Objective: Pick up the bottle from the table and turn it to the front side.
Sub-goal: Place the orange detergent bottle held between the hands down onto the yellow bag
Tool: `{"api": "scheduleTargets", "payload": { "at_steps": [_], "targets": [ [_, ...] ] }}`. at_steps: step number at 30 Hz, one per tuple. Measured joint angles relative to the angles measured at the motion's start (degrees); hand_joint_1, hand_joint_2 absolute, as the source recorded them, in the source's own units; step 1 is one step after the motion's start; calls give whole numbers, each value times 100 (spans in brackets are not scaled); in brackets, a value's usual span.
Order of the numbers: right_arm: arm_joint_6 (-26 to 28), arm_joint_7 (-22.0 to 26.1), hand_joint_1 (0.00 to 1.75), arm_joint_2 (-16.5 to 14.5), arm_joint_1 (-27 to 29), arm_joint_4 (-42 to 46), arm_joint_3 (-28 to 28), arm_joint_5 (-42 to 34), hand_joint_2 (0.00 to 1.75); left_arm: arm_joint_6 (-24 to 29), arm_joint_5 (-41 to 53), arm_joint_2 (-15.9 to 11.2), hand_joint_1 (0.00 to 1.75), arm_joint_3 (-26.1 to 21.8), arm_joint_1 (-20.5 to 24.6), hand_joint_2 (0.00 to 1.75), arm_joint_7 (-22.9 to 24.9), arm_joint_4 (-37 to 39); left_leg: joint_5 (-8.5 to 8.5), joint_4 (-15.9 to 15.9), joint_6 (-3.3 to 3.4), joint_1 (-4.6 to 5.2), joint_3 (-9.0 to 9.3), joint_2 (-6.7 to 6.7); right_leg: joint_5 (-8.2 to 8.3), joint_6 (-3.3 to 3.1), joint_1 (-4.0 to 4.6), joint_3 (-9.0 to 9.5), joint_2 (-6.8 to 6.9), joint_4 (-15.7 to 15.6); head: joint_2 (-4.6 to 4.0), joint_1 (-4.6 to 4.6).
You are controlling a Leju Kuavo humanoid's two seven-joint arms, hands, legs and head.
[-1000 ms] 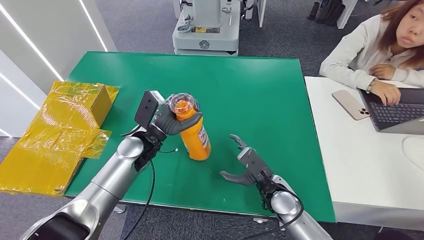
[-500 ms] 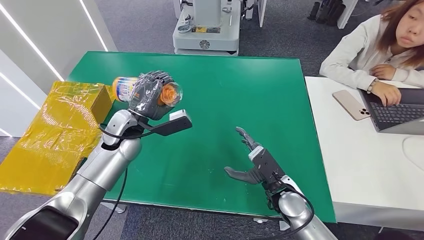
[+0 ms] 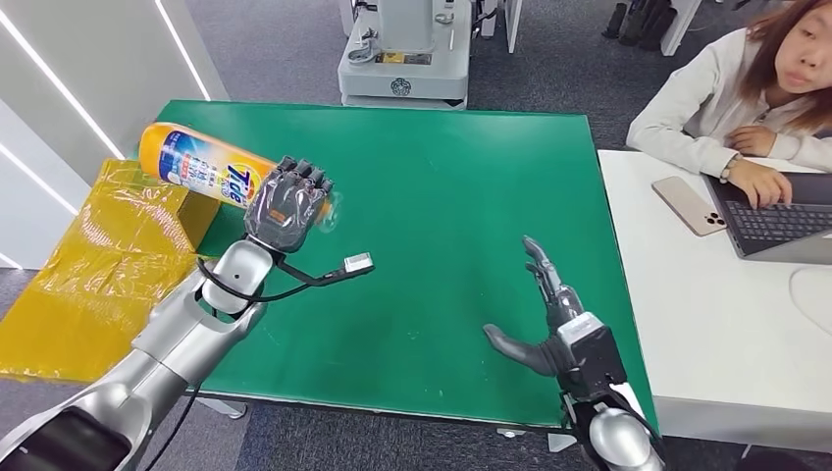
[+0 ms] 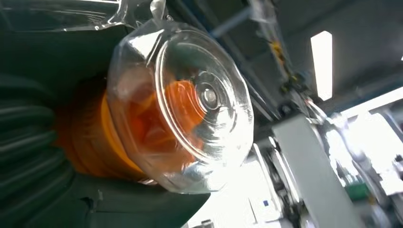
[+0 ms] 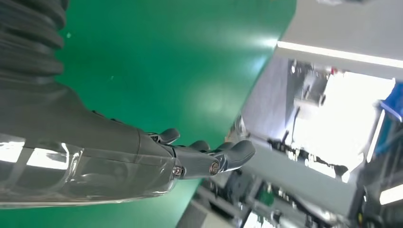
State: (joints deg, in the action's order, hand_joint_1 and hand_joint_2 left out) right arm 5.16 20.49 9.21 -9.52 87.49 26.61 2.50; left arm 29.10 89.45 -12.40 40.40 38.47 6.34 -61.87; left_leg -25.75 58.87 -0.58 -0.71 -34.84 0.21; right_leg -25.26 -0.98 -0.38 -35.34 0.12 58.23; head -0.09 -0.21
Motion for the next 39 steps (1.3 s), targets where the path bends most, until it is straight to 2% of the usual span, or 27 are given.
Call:
{"api": "scheduleTargets", "payload": {
  "at_steps": [6, 11, 14, 17, 21, 26, 32, 33, 36, 37, 39],
  "targets": [
    [-2, 58, 0, 87, 698, 723, -429, 245, 175, -280, -29, -119, 175, 68, -370, 175, -352, 923, -6, -2, -1, -1, -1, 4, -4, -1, 1, -5, -5, 0, 1, -1],
    [-35, 71, 0, 93, 945, 960, -597, 290, 175, -478, -44, -104, 175, 12, -542, 175, -382, 1433, -6, -2, -1, -1, -8, 1, -5, -1, 1, -9, -2, 0, 1, -2],
    [-81, 52, 0, 73, 1089, 1045, -654, 359, 175, -780, -19, -74, 175, -188, -624, 175, -33, 1741, -6, -2, -1, -1, -7, 9, -4, 0, 1, -8, -8, 1, 0, -1],
    [-192, -51, 0, -10, 1213, 1126, -665, 520, 175, -722, 2, -57, 175, -502, -772, 175, 453, 2050, -7, -2, -1, -1, -7, 10, -5, -1, 1, -8, -8, 1, 1, -1],
    [-360, -193, 0, -186, 1230, 1193, -666, 697, 175, -772, 6, -27, 175, -795, -849, 175, 848, 2221, -11, -6, 1, -1, -1, 6, -8, -1, 1, -2, -4, 1, 0, 0],
    [-447, -233, 0, -311, 1221, 1200, -666, 764, 175, -886, 9, 39, 175, -939, -850, 175, 961, 2292, -14, -8, 0, -1, 15, 10, -7, -3, 1, 9, -8, 4, 0, -1],
    [-651, -220, 0, -400, 1090, 1154, -662, 803, 175, -781, 9, 132, 175, -1076, -800, 175, 814, 2399, -13, -8, -1, -1, 29, 7, -7, -3, 1, 20, -5, 5, 1, -1],
    [-681, -220, 0, -416, 1045, 1135, -658, 810, 175, -724, 9, 147, 139, -1088, -783, 175, 784, 2426, -12, -8, -2, -1, 29, 6, -7, -3, 1, 21, -4, 5, 1, -1],
    [-746, -193, 0, -436, 891, 1050, -630, 792, 175, -552, 9, 203, 8, -1089, -733, 175, 683, 2525, -7, -8, -4, -1, 28, 2, -7, -3, 1, 21, 3, 5, 0, -1],
    [-761, -176, 0, -436, 842, 1018, -618, 779, 175, -502, 9, 230, 0, -1089, -718, 175, 639, 2555, -5, -8, -5, -1, 26, -1, -7, -3, 1, 21, 6, 5, 0, -1],
    [-780, -144, 0, -436, 763, 960, -590, 765, 175, -410, 9, 282, 0, -1088, -683, 175, 548, 2609, -2, -7, -5, 0, 24, -8, -7, -3, 1, 22, 15, 5, 1, -2]
  ]
}}
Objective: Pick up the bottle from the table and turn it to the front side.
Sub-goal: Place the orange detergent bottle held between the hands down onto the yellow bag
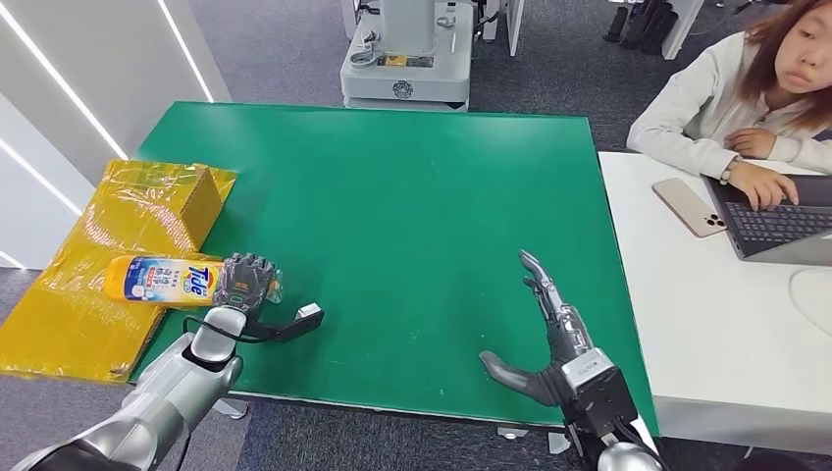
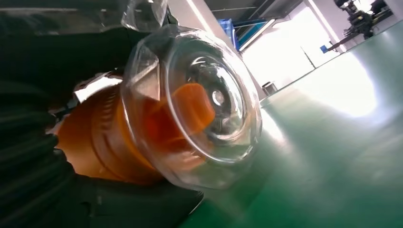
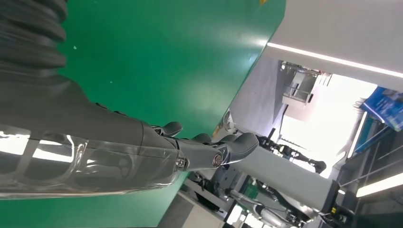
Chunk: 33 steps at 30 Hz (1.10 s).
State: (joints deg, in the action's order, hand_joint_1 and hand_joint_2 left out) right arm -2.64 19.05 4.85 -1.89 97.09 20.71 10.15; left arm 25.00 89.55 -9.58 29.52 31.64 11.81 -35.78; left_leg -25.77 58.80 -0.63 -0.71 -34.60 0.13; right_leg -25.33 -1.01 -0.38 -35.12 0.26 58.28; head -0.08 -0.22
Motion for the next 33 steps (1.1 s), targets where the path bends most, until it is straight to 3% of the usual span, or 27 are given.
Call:
{"api": "scheduleTargets", "payload": {
  "at_steps": [18, 20, 23, 30, 33],
  "targets": [
    [17, 43, 0, 0, -150, -213, 187, -3, 175, 235, -65, 153, 0, -48, 243, 175, -378, 327, 1, 0, 3, 6, 0, -14, -2, 2, -3, 9, 18, -1, 0, 1],
    [43, 42, 0, 0, -166, -258, 191, -19, 175, 290, -466, 250, 0, -280, 215, 175, -782, 319, 1, 0, 3, 6, 1, -17, -2, 2, -3, 10, 21, -1, 0, 1],
    [93, 49, 0, 0, -196, -373, 203, -81, 175, 388, -1548, 568, 0, -911, 37, 175, -1799, 188, 1, 2, 4, 7, 1, -18, -1, 2, -6, 12, 22, -2, 0, 1],
    [107, 56, 0, 0, -193, -470, 212, -109, 175, 412, -2520, 984, 0, -1470, -402, 175, -2617, -293, -1, 3, 5, 6, -6, -11, -2, 2, -8, -1, 12, -4, -1, 1],
    [174, 64, 0, 0, -160, -480, 213, -172, 175, 295, -3969, 1178, 0, -1684, -635, 175, -3595, -751, -3, 4, 8, 6, -9, -10, -4, 4, -8, -7, 8, -4, 0, 1]
  ]
}}
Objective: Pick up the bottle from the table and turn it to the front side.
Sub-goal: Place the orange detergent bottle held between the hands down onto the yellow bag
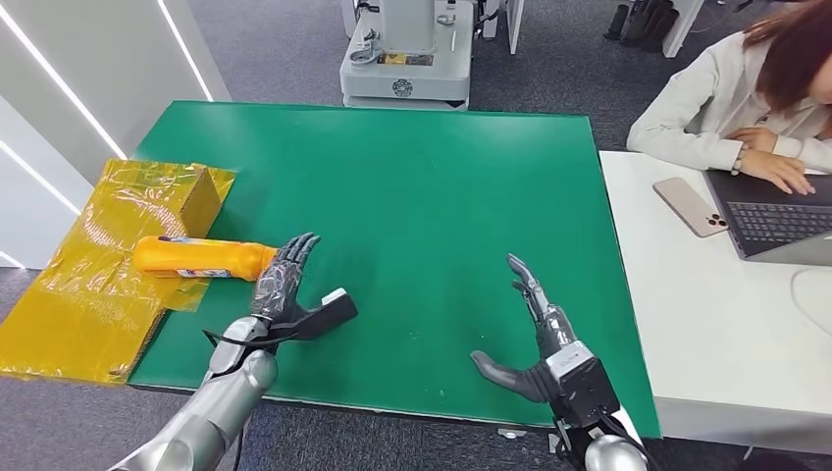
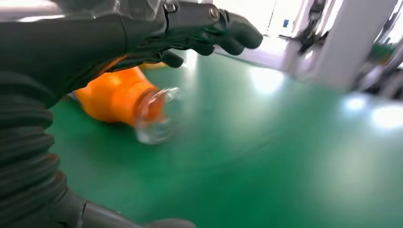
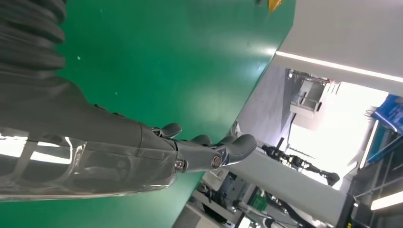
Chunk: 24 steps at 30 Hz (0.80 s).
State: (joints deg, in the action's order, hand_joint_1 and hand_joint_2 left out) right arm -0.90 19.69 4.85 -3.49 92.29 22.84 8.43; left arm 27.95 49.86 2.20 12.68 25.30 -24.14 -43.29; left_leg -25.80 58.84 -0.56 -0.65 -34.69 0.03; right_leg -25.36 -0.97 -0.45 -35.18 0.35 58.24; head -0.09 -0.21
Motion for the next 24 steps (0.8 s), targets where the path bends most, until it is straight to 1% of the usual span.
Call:
{"api": "scheduleTargets", "payload": {
  "at_steps": [2, 4, 6, 8, 10, 12, 14, 19, 21, 24],
  "targets": [
    [116, 79, 0, 0, 41, -14, 4, -139, 175, -256, -1344, 188, 0, -90, -250, 175, -659, -597, -4, 0, 4, 0, -4, -2, -3, 4, 0, -1, 3, 0, 0, -1],
    [283, 253, 0, 0, 103, -42, 16, -332, 175, -365, -2409, 329, 0, -31, -540, 175, -1057, -1314, -9, 0, 7, 0, -5, 2, -6, 7, 0, -1, -1, -2, 1, -2],
    [458, 448, 0, 0, 207, -72, 34, -517, 175, -246, -2996, 388, 0, 184, -808, 175, -1265, -1998, -15, 0, 9, 0, -5, 4, -9, 11, 0, -1, -5, -6, 1, -1],
    [643, 594, 0, -1, 337, -94, 58, -660, 175, -71, -3311, 389, 0, 505, -1037, 175, -1367, -2597, -19, 0, 13, 0, -7, 2, -15, 16, 0, 0, -1, -9, 0, -1],
    [848, 692, 0, -7, 466, -99, 93, -780, 175, -20, -3596, 359, 0, 860, -1228, 175, -1372, -3079, -24, 0, 19, 0, -9, 0, -20, 18, 0, 1, 3, -10, 0, -1],
    [1048, 762, 0, -19, 609, -63, 132, -931, 175, -193, -3957, 313, 0, 1186, -1381, 175, -1275, -3418, -28, 0, 23, 0, -10, 0, -22, 18, 0, 1, 4, -11, 0, -1],
    [1232, 808, 0, -36, 772, 11, 161, -1127, 175, -459, -4322, 263, 0, 1438, -1516, 175, -1132, -3603, -31, 0, 22, 0, -9, 2, -23, 18, 0, 1, 3, -11, 1, -1],
    [1610, 922, 0, -70, 1082, 102, 253, -1697, 175, -1143, -5162, 216, 0, 1808, -1809, 175, -789, -3624, -35, 0, 20, 0, -9, 3, -29, 19, 0, 0, 1, -12, 1, -1],
    [1651, 924, 0, -93, 1160, 107, 299, -1873, 175, -1260, -5295, 215, 0, 1904, -1882, 175, -728, -3563, -36, 0, 22, 0, -9, 3, -29, 20, 0, 1, 1, -12, 1, -1],
    [1630, 876, 0, -140, 1247, 127, 354, -2042, 175, -1297, -5349, 210, 0, 1988, -1974, 175, -700, -3481, -37, 0, 24, 0, -9, 4, -29, 19, 0, 1, 1, -12, 1, -1]
  ]
}}
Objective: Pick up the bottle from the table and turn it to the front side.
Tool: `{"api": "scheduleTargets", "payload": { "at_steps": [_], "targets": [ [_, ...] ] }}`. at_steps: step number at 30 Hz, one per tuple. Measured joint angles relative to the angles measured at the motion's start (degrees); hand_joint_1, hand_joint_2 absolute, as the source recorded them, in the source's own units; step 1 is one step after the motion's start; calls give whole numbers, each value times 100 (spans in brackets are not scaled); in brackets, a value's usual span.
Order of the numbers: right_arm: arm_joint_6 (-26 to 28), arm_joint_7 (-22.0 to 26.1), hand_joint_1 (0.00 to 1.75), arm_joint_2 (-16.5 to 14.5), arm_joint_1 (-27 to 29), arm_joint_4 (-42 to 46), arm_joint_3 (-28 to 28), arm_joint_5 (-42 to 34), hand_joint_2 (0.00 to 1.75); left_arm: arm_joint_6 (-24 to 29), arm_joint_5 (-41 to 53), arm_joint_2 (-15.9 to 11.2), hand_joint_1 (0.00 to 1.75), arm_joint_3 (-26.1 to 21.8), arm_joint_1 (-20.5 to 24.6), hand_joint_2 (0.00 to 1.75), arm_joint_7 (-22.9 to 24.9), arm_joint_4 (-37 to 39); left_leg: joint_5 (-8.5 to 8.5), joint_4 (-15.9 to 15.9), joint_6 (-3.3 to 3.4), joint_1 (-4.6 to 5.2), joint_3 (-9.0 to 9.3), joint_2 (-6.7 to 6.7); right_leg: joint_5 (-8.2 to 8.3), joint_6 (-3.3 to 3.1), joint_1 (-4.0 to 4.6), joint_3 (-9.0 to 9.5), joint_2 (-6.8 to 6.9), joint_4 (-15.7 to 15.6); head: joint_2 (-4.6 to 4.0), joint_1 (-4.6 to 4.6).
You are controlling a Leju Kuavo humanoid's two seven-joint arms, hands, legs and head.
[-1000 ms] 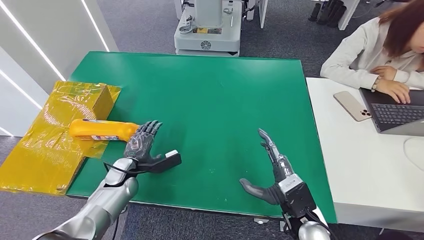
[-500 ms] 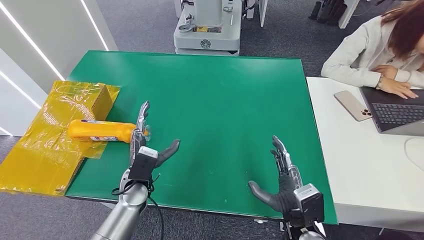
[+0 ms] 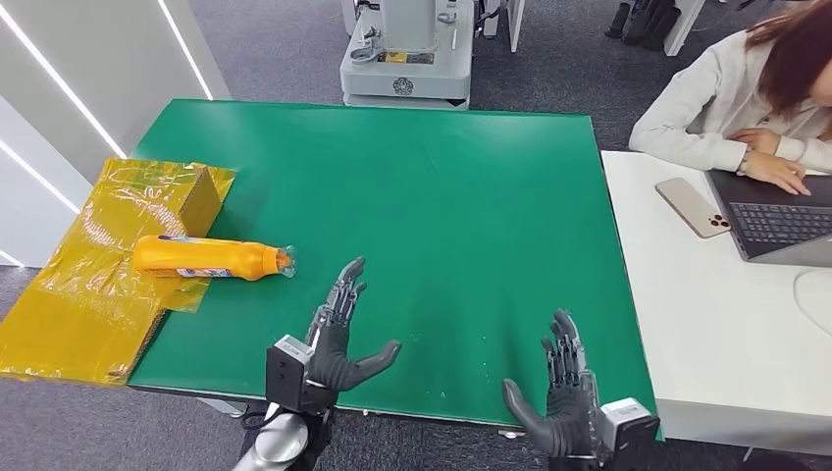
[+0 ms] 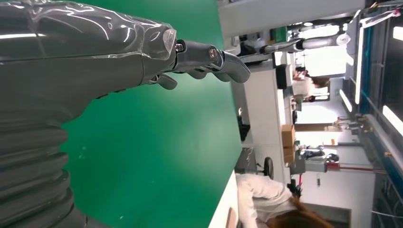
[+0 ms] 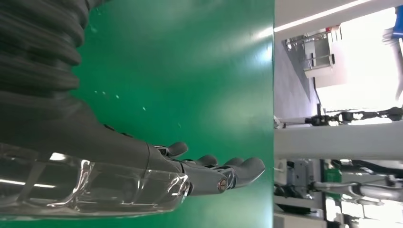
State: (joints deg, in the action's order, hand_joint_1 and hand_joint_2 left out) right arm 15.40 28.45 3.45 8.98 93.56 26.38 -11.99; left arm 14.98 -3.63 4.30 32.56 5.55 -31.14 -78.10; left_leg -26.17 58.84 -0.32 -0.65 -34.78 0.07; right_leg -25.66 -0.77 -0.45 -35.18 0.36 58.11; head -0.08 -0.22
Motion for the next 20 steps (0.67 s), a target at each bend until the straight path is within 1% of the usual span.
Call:
{"api": "scheduleTargets", "payload": {
  "at_steps": [9, 16, 20],
  "targets": [
    [-249, -8, 0, -85, 51, -11, 145, -69, 175, 4, 122, 4, 0, 10, -202, 175, 45, 37, 0, 0, 0, 0, 0, -1, 0, 0, 0, 1, 0, 0, 0, 0],
    [-342, 37, 0, -172, 49, -47, 229, -119, 175, -299, 135, 7, 0, -1, -339, 175, 112, -59, 0, 0, 0, 0, 0, -1, -1, 0, 0, 1, 0, 0, -1, 0],
    [-348, 25, 0, -198, 53, -51, 240, -152, 175, -310, 90, 7, 0, -20, -382, 175, 105, -70, 0, 0, 0, 0, 0, -1, -1, 0, 0, 1, 0, 0, 0, 0]
  ]
}}
